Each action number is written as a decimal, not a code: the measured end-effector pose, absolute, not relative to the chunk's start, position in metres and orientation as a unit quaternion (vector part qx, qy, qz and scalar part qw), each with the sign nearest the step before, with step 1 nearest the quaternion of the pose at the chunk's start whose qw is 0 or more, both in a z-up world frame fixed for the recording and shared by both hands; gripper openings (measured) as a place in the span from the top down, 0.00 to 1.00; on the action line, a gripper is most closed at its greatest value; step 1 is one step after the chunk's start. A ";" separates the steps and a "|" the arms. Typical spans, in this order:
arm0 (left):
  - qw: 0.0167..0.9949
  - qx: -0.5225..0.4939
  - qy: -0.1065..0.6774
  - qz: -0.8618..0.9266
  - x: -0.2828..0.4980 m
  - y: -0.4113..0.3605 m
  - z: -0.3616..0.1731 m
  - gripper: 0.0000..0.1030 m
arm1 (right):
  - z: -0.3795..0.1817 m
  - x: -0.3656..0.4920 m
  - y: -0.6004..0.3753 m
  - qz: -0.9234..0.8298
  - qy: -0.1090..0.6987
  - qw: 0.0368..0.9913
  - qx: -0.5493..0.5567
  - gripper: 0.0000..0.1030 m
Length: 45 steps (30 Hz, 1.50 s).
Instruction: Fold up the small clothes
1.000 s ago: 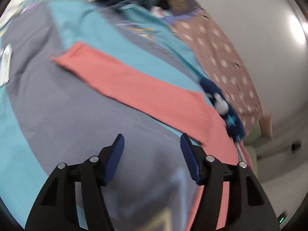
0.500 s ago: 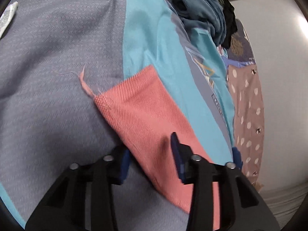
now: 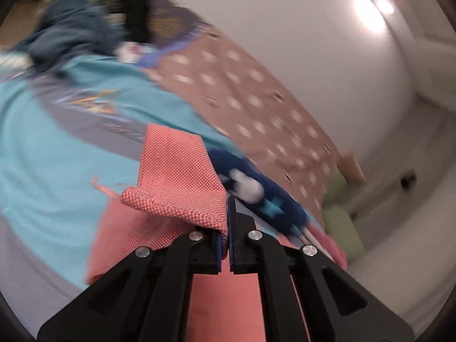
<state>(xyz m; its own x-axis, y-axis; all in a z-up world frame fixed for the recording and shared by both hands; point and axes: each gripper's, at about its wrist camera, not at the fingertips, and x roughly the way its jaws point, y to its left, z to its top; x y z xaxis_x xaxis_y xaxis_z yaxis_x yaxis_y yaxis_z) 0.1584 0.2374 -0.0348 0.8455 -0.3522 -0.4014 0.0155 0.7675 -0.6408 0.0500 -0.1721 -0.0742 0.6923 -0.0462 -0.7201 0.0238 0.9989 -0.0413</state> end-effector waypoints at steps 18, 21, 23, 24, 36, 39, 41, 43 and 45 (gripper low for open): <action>0.872 -0.121 0.410 -0.238 0.173 0.024 -0.107 0.66 | -0.070 0.074 -0.216 0.054 0.427 0.899 0.077 0.02; 0.895 -0.110 0.380 -0.206 0.156 0.044 -0.095 0.57 | -0.067 0.094 -0.205 0.096 0.441 0.887 0.101 0.05; 0.913 -0.097 0.358 -0.170 0.143 0.061 -0.090 0.50 | -0.069 0.106 -0.193 0.108 0.455 0.878 0.101 0.11; 0.919 -0.094 0.352 -0.152 0.138 0.069 -0.090 0.49 | -0.069 0.111 -0.182 0.114 0.457 0.878 0.089 0.12; 0.922 -0.121 0.365 0.035 0.119 0.141 -0.106 0.44 | -0.107 0.162 -0.049 0.102 0.462 0.875 -0.104 0.13; 0.919 -0.118 0.374 0.040 0.120 0.143 -0.111 0.44 | -0.109 0.164 -0.087 0.042 0.466 0.882 -0.056 0.13; 0.917 -0.120 0.378 0.035 0.120 0.145 -0.114 0.44 | -0.110 0.161 -0.125 0.037 0.483 0.875 0.020 0.13; 0.913 -0.122 0.387 0.037 0.119 0.149 -0.119 0.43 | -0.114 0.154 -0.164 0.018 0.501 0.861 0.087 0.13; 0.910 -0.128 0.392 0.036 0.119 0.151 -0.121 0.43 | -0.115 0.147 -0.187 0.027 0.508 0.851 0.133 0.16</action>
